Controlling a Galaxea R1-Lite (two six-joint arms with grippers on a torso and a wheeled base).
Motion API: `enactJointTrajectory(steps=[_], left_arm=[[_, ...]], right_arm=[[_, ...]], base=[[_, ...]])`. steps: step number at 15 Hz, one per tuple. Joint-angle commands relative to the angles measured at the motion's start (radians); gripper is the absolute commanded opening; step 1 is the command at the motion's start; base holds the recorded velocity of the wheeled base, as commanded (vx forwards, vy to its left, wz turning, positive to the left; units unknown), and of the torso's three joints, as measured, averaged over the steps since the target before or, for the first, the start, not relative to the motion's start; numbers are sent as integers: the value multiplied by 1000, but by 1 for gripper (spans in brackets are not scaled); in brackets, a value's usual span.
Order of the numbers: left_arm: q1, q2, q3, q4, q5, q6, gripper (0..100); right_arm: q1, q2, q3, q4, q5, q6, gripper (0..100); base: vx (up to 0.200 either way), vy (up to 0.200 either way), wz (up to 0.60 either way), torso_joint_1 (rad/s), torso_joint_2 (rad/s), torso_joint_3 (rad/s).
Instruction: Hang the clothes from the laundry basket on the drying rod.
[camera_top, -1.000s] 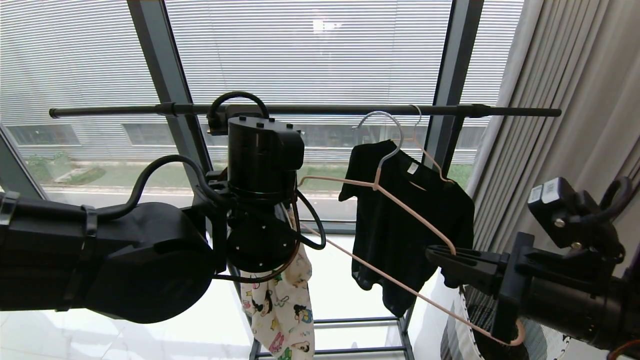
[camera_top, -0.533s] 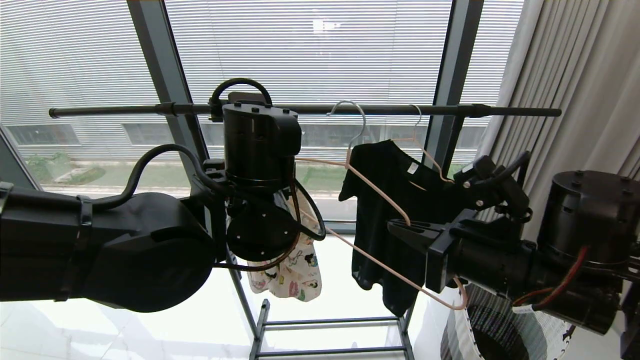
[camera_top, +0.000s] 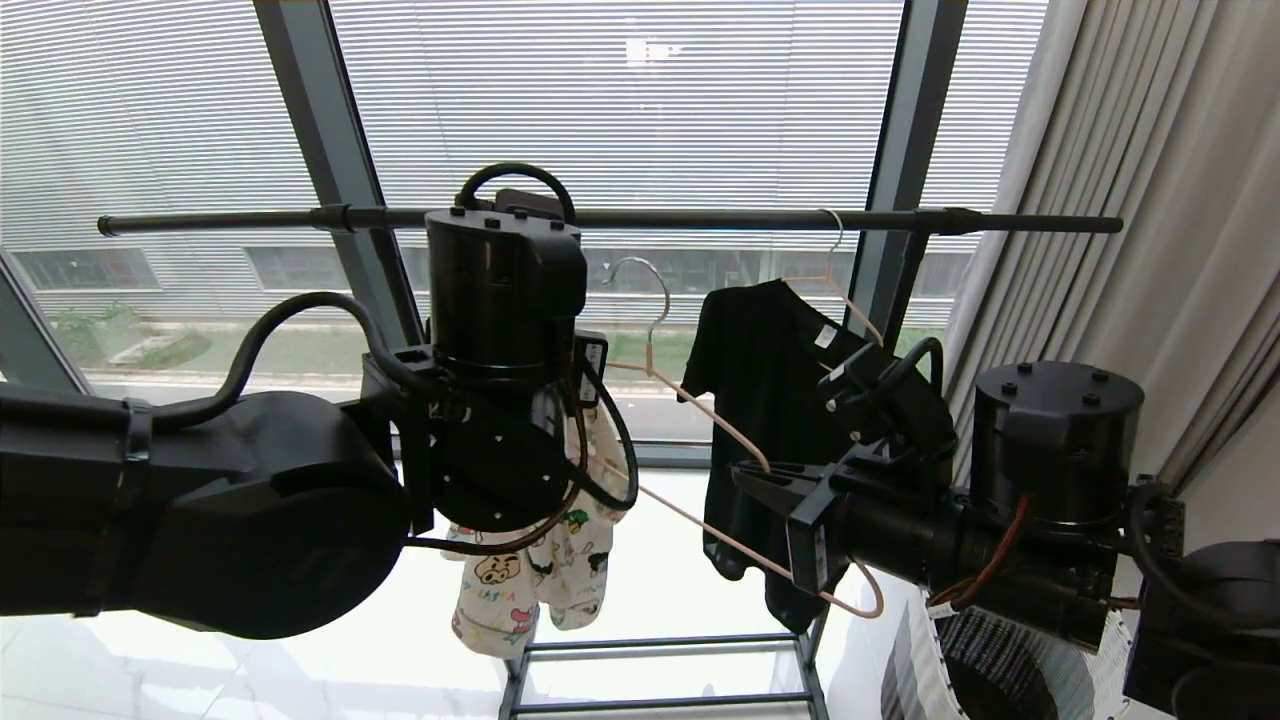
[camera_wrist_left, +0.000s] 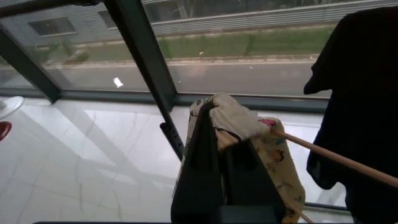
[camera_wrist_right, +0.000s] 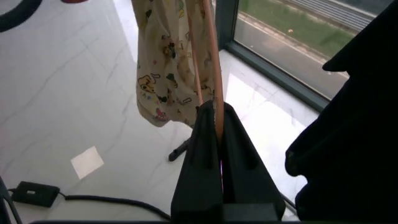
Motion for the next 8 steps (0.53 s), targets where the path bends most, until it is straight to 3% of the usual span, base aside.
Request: enactJointTrajectory(steps=[1,3,8], left_arm=[[36,-58,60,-3,-68,57,0],[90,-97,118,-4,-114,117,0],[139,-99,130,-4,-131,123,0]], right_arm=[[0,-4,43,0,1,-1,0],[-4,-51,94,0,3,1,0],[-3,-209,217,3,89,-1,0]], base=[[0,0,0,0,0,0],[0,0,0,0,0,0],[0,0,0,0,0,0]])
